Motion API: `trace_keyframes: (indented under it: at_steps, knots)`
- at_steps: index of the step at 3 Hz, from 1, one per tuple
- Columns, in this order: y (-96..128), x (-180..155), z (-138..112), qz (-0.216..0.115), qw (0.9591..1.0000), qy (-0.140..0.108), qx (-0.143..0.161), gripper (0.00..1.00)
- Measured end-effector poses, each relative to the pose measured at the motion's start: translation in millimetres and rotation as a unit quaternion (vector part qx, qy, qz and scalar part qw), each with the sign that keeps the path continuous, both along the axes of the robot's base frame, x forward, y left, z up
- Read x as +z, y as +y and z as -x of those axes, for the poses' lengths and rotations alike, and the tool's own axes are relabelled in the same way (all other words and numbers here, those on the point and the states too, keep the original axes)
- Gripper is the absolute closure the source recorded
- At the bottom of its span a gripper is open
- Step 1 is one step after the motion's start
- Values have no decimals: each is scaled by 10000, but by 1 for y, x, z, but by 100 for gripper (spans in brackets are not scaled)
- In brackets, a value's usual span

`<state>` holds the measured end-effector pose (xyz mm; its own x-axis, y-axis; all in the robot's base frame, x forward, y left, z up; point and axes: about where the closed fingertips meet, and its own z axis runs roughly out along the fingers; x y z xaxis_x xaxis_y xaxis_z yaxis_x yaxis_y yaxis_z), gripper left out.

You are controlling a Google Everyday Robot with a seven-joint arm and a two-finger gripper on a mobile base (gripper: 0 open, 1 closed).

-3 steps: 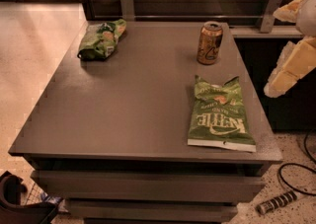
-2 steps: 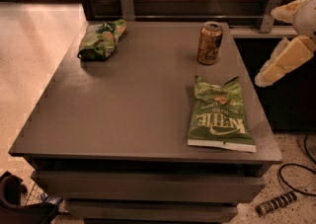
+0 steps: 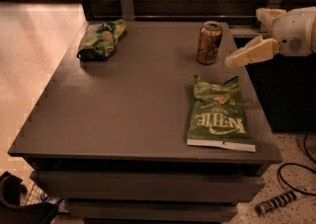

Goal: Pick orange can

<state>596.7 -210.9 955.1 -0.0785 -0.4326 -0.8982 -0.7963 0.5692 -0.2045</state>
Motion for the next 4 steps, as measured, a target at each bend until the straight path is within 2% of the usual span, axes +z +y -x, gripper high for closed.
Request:
trace_keyframes:
  at_steps: [1, 2, 3, 4]
  knots:
    - [1, -3, -14, -471, 9986, -181, -155, 0]
    - [1, -3, -14, -471, 9986, -181, -155, 0]
    - [5, -14, -34, -804, 9963, -198, -224, 0]
    - [12, -27, -60, -1217, 9918, -285, -272, 0]
